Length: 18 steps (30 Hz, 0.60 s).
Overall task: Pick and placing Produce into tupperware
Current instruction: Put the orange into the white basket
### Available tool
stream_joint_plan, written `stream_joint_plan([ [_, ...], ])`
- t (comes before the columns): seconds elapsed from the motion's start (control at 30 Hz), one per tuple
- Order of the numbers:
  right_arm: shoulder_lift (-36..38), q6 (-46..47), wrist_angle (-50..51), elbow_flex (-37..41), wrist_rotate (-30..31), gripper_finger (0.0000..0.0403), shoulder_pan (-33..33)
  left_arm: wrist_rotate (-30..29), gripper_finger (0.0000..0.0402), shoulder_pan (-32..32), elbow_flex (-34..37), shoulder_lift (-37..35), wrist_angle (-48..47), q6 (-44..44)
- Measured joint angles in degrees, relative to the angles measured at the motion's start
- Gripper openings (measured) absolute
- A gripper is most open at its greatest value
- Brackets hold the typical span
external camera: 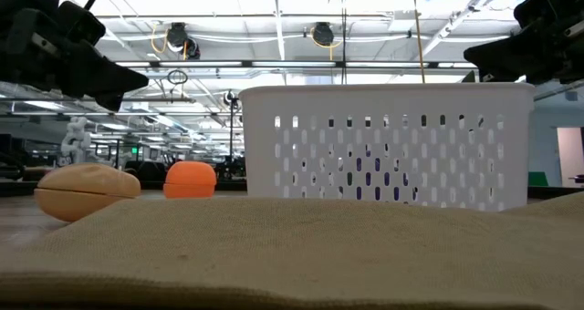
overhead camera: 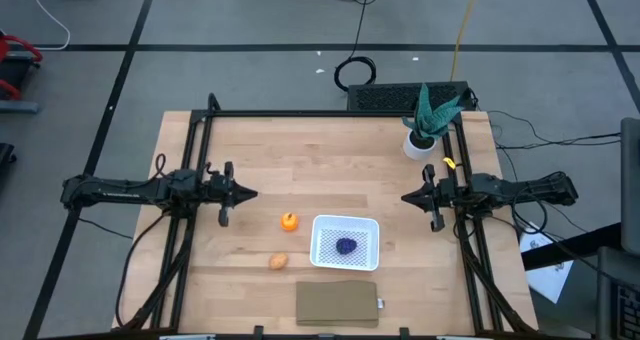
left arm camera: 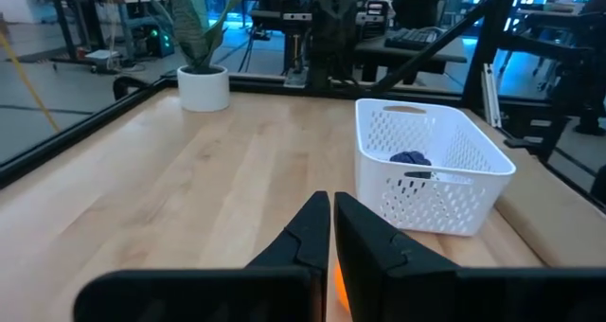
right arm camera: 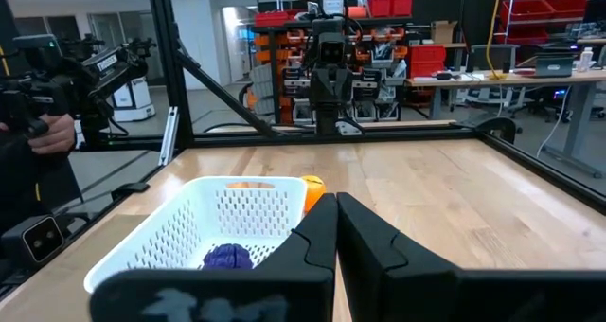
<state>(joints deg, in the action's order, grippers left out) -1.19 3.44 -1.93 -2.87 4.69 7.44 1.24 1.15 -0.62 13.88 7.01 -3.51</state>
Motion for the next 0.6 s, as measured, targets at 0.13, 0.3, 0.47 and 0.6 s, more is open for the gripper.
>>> stream_joint_plan([
  [0.13, 0.00, -0.02, 0.00, 0.01, 0.00, 0.0000, 0.00, -0.07, 0.0024, 0.00, -0.98, 0.01, -0.89, 0.39],
  [0.3, 0.00, -0.02, 0.00, 0.02, 0.02, 0.0000, 0.00, -0.24, 0.0024, 0.00, -3.94, 0.01, -1.97, 0.49],
  [0.47, 0.00, -0.02, 0.00, 0.04, 0.02, 0.0000, 0.00, -1.33, 0.0024, -0.02, -7.69, -0.01, -4.36, 0.91],
  [0.6, 0.00, -0.05, 0.00, 0.04, 0.02, 0.0000, 0.00, -1.38, 0.0024, -0.02, -9.78, -0.01, -6.72, 0.73],
])
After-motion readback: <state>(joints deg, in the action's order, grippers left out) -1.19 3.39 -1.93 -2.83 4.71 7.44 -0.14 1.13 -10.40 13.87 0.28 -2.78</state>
